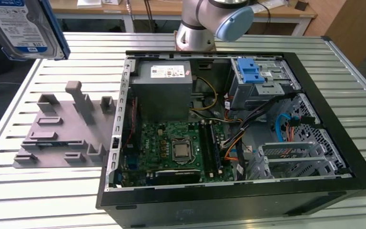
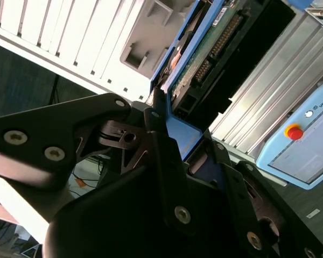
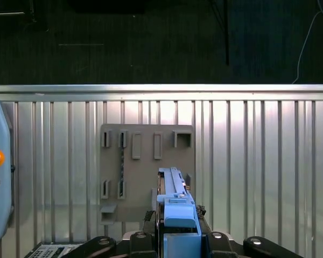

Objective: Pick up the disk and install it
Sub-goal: 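Pick up the disk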

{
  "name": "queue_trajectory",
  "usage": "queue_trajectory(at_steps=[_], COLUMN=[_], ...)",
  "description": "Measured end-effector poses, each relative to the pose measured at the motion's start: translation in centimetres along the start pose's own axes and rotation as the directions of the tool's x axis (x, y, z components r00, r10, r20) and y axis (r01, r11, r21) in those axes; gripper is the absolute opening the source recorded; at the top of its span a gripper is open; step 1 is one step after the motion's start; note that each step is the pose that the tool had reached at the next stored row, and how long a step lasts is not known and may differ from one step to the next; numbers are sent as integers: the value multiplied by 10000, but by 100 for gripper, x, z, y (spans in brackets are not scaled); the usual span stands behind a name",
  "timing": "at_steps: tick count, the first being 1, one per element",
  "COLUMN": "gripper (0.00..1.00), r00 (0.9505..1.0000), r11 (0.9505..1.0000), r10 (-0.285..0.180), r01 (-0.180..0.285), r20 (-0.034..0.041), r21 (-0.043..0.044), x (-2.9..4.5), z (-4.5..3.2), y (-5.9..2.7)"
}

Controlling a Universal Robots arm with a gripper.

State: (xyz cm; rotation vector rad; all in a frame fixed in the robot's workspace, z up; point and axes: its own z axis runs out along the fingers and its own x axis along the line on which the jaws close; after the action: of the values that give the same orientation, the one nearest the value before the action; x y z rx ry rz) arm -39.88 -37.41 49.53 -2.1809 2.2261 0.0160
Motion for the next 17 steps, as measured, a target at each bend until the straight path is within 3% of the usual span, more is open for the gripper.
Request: queue_trajectory(at_steps=[17], gripper=[36], r00=[10000], r11=[10000], r10=[1], r01=[-1], r20=[-1], r21=[-1], x=[121], z=[2], y=[-237])
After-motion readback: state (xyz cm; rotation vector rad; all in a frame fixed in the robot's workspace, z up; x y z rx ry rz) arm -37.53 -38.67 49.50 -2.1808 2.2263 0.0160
